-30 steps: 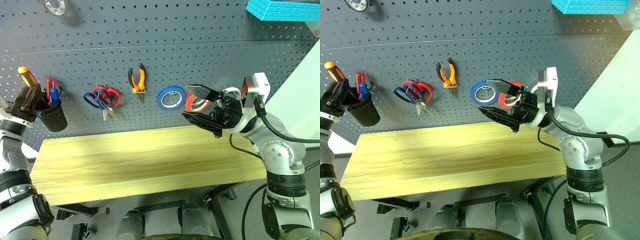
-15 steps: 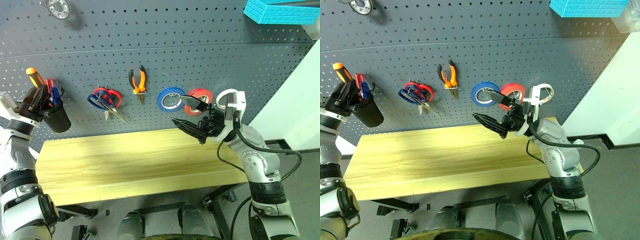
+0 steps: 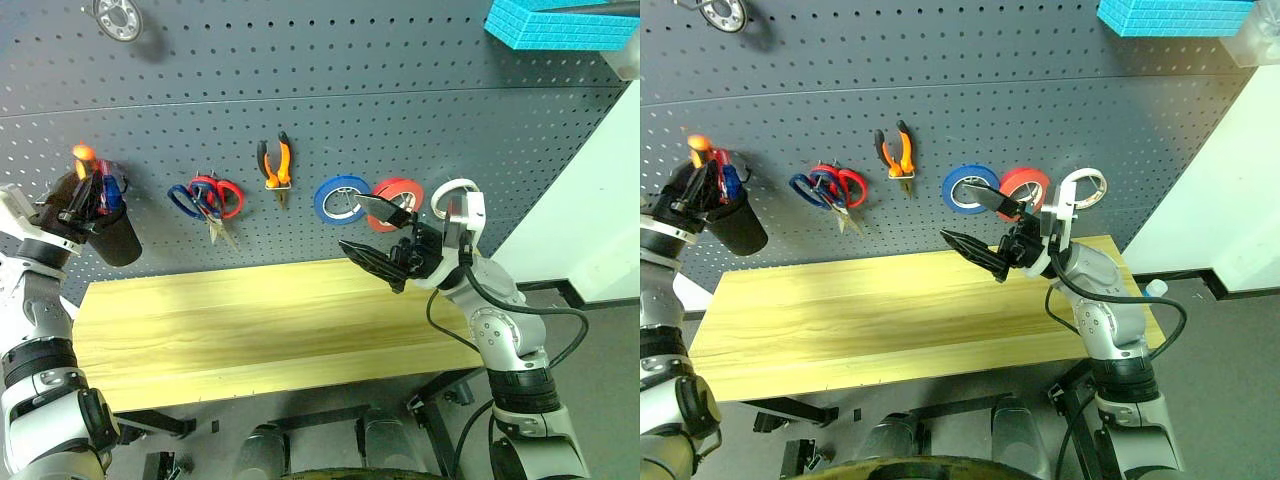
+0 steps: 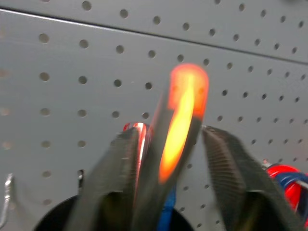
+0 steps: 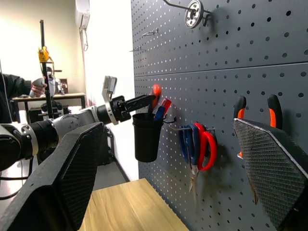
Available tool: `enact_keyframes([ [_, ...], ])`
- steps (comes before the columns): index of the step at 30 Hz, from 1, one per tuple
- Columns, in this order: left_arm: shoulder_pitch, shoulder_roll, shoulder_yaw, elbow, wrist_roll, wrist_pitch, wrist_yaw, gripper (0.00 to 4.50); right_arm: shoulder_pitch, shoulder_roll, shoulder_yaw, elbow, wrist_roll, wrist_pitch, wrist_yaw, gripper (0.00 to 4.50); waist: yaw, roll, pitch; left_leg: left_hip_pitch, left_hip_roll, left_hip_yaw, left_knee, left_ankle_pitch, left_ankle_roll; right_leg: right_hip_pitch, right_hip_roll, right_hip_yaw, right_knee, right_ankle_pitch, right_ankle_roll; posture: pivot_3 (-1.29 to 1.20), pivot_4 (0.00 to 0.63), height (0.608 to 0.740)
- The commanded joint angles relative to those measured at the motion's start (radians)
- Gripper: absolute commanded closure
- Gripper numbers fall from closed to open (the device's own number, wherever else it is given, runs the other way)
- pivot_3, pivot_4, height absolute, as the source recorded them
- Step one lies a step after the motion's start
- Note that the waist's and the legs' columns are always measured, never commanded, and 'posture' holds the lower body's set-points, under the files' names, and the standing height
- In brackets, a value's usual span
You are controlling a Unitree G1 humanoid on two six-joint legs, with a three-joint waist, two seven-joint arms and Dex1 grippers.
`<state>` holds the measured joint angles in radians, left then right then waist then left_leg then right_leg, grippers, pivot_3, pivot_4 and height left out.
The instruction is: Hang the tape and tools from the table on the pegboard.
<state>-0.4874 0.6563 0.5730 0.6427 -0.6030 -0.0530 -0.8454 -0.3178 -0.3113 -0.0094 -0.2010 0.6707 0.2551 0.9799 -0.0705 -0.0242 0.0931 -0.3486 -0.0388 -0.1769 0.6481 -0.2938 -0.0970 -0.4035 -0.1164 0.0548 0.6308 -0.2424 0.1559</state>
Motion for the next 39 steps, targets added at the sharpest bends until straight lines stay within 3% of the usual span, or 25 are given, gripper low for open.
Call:
enact_keyframes([
  [1,-0.005,0.011,0.024,-0.049,-0.02,-0.006,0.002,1.02,-0.005,0.0,-0.005,-0.009,0.002,-0.016,0.006,0.0,0.0,0.0,0.0,0.0,0.0,0.0,0.0,0.0,0.0,0.0,0.0,0.0,0.0,0.0,0.0,-0.05,0.016,0.738],
  [4,0.003,0.015,0.039,-0.061,-0.023,-0.017,0.013,0.06,-0.004,-0.002,-0.006,-0.009,0.001,-0.015,0.006,0.0,-0.001,0.0,0.0,0.001,0.0,0.0,0.0,0.0,0.0,0.0,0.0,0.0,0.0,0.0,0.0,-0.05,0.018,0.738],
  [9,0.06,0.021,0.077,-0.234,-0.098,0.04,0.001,0.06,-0.002,-0.011,-0.013,-0.008,-0.001,-0.016,0.008,0.0,-0.001,0.0,0.0,0.001,0.0,0.0,0.0,0.0,0.0,0.0,0.0,0.0,0.0,0.0,0.0,-0.05,0.023,0.738],
  [12,0.152,0.031,0.094,-0.436,-0.157,0.12,0.009,0.06,0.002,-0.02,-0.018,-0.003,-0.006,-0.019,0.009,0.0,0.0,0.0,0.0,0.001,0.0,0.0,0.0,0.0,0.0,0.001,0.0,0.001,0.0,0.0,0.0,-0.05,0.029,0.738],
  [16,0.411,0.034,0.091,-0.746,-0.224,0.249,-0.044,0.06,0.021,-0.046,-0.013,0.004,-0.027,-0.028,0.025,0.0,-0.002,0.003,0.001,0.001,0.0,0.001,-0.001,0.0,0.0,0.001,0.0,0.002,-0.001,0.0,0.0,-0.03,0.04,0.738],
  [20,0.61,0.015,0.065,-0.86,-0.159,0.276,-0.026,0.06,0.037,-0.087,0.022,0.047,-0.118,-0.078,0.058,0.0,0.005,0.008,0.004,0.008,0.0,0.004,-0.004,-0.001,0.001,0.006,0.0,0.005,-0.001,-0.001,0.0,-0.01,0.045,0.738],
  [25,0.694,-0.079,-0.01,-0.856,0.011,0.171,0.057,0.06,0.043,-0.131,0.066,0.16,-0.255,-0.123,0.04,0.0,0.028,0.01,0.005,0.014,0.001,0.005,-0.001,-0.001,0.001,0.015,0.002,0.005,-0.004,-0.006,-0.002,0.01,0.052,0.738],
  [29,0.734,-0.127,-0.139,-0.766,0.217,-0.013,0.05,0.06,0.076,-0.145,0.047,0.27,-0.32,-0.186,0.014,0.0,0.043,0.01,0.005,0.013,0.001,0.005,-0.001,-0.001,0.001,0.015,0.002,0.005,-0.004,-0.006,-0.002,0.01,0.054,0.738],
  [39,0.79,-0.178,-0.264,-0.607,0.329,-0.193,0.034,0.06,0.271,-0.225,-0.083,0.293,-0.317,-0.289,0.001,0.0,0.057,0.013,0.006,0.01,0.001,0.006,-0.003,-0.003,0.004,0.014,0.001,0.005,-0.014,-0.003,-0.006,-0.02,0.06,0.738],
])
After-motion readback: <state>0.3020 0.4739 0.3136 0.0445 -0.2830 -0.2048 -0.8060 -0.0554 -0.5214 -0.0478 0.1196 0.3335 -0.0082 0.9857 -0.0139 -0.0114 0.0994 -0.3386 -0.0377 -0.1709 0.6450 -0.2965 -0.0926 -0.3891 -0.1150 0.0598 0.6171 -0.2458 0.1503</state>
